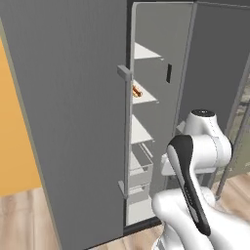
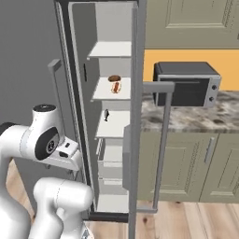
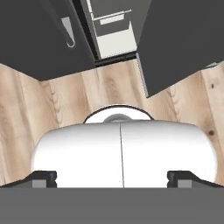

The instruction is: Store the hot dog in the freezer for long-term storage. Close the freezer door after placing the cooked food.

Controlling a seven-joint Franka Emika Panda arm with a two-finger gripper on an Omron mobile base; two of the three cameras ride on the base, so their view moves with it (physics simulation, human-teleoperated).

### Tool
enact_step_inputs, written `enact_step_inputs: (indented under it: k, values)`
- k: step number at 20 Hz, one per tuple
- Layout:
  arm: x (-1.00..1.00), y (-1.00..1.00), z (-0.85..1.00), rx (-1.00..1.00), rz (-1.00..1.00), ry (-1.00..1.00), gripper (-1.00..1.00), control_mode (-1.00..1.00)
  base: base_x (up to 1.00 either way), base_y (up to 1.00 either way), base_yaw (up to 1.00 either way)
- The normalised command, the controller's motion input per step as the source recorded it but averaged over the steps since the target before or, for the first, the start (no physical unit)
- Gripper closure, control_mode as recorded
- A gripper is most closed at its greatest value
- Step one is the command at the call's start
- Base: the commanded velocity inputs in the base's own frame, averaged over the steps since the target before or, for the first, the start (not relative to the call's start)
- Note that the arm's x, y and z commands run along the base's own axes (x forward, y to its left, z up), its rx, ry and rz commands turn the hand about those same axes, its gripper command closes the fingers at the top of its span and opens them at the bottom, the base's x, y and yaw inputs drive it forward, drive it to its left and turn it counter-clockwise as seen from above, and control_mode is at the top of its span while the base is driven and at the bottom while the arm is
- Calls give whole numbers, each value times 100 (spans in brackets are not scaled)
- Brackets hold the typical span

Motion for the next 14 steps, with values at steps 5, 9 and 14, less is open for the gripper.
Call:
enact_step_inputs:
  k: [5, 9, 14]
  values:
    - [0, 0, 0, 0, 0, 0, -100, 100, -51, -35, 14]
    - [0, 0, 0, 0, 0, 0, -100, 100, -56, -44, 22]
    - [0, 0, 0, 0, 0, 0, -100, 100, -12, -62, 30]
